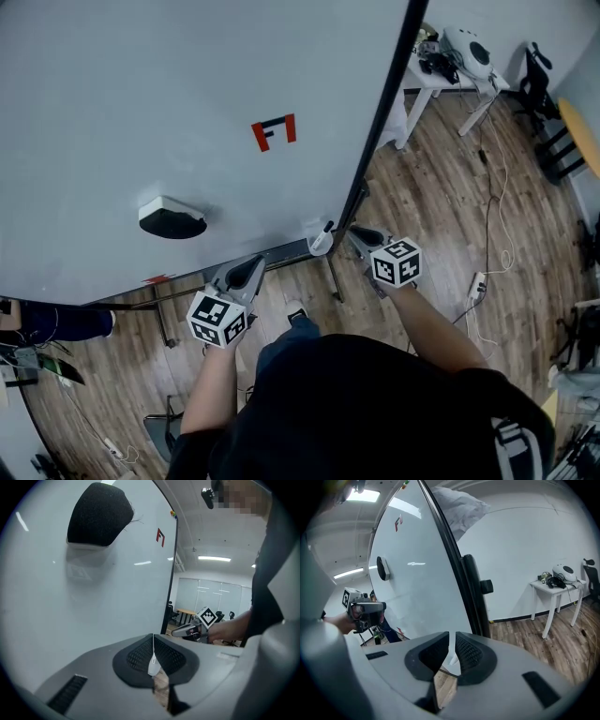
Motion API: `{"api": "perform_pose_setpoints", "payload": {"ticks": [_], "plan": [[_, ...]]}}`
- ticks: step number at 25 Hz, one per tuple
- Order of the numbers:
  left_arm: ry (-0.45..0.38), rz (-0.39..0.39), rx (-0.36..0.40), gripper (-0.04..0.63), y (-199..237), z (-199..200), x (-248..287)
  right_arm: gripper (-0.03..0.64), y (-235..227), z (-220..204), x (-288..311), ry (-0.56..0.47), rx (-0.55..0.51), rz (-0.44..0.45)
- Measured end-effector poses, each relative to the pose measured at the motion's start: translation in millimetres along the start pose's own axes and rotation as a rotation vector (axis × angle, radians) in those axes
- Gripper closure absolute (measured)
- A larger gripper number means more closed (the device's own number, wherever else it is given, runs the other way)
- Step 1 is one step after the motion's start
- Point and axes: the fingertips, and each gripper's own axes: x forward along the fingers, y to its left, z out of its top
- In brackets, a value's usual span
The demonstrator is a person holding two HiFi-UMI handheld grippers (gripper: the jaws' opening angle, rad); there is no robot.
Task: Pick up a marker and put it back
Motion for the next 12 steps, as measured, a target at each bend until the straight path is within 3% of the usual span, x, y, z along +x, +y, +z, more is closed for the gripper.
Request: {"api": "perform_pose_setpoints", "payload": {"ticks": [12], "plan": [[0.023, -0.002, -0.019, 0.578, 9.9, -13.7, -0.4, 0.549, -2.9, -28.5, 44.9, 0.084, -0.013, -0.004]]}}
